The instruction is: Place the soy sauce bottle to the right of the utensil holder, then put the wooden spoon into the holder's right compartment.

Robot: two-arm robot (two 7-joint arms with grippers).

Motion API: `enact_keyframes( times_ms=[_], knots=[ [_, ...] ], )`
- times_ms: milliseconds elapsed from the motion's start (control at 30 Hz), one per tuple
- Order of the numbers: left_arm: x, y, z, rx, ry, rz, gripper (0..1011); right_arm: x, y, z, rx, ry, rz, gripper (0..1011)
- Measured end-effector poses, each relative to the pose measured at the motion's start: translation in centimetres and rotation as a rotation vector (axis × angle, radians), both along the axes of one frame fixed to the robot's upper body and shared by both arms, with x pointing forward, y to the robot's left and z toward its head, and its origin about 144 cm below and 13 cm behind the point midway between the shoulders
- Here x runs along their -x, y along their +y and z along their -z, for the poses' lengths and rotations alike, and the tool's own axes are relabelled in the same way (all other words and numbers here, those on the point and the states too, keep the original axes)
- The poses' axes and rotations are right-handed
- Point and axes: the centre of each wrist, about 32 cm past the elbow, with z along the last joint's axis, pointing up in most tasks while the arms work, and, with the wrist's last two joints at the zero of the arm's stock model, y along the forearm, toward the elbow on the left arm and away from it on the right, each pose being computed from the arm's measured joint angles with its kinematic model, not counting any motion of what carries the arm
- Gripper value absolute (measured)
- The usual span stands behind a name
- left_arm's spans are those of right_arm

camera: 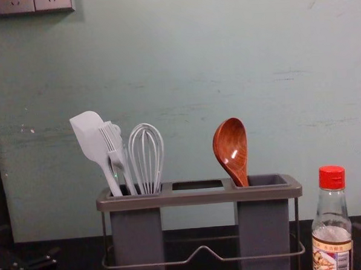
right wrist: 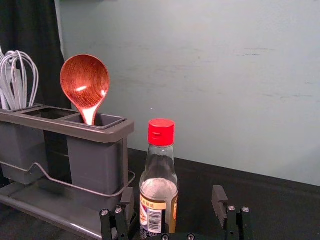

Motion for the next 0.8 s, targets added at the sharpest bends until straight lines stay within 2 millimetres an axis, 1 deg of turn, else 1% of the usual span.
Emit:
enact_keyframes(
  times_ms=[800],
  knots=[
    [0.0,0.0,0.0,0.0,0.0,0.0,1005,0.08,-0.04,-0.03,0.002,0.0,0.001,1002]
  ],
)
